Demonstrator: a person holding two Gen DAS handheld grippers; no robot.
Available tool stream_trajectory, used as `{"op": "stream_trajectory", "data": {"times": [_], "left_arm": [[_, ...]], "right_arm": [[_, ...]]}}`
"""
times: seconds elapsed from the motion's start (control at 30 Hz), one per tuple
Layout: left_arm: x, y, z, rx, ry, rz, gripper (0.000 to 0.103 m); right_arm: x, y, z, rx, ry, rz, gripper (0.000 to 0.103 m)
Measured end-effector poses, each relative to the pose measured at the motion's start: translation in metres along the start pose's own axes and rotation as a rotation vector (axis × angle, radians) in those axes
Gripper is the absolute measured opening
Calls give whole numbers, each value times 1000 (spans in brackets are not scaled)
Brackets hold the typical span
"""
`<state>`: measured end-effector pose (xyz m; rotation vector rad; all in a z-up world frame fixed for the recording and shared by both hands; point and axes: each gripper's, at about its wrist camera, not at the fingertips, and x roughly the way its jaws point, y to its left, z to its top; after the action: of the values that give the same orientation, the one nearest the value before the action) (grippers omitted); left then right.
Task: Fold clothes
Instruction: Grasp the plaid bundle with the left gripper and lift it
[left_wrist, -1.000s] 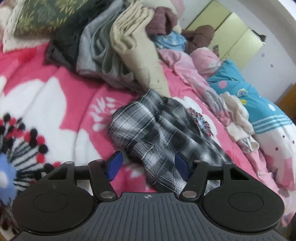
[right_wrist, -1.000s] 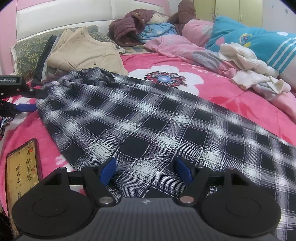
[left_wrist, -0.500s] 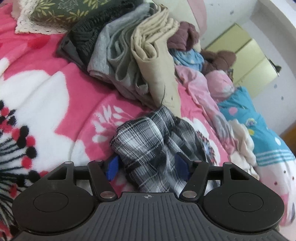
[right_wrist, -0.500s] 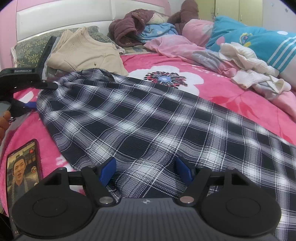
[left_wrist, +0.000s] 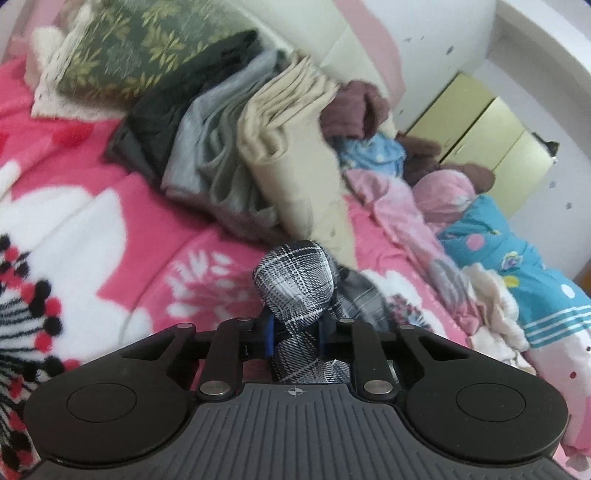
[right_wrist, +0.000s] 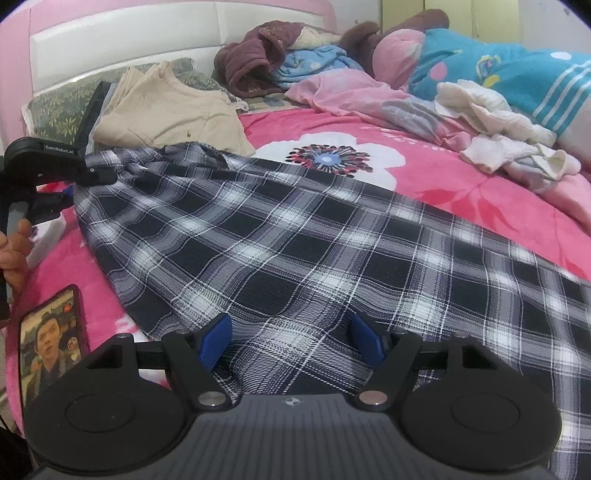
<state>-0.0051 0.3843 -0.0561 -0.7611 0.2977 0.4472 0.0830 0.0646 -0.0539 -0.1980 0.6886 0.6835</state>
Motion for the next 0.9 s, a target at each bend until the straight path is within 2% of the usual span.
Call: {"op": "stream_trajectory", "data": {"times": [0.23, 0.47, 0.63, 0.9], "left_arm": [[-20, -30, -1, 98, -71, -62, 17], [-55, -103, -15, 341, -132, -130, 17], [-63, -155, -83, 568, -72, -163, 16], [-77, -237, -190, 931, 27, -214, 16]], "right_arm": [[-15, -24, 4, 141, -69, 38, 74], [-44, -64, 6, 299, -153, 52, 74], [-85, -101, -7, 372, -209, 50, 74], [-152, -166, -51, 482, -281, -19, 74]]}}
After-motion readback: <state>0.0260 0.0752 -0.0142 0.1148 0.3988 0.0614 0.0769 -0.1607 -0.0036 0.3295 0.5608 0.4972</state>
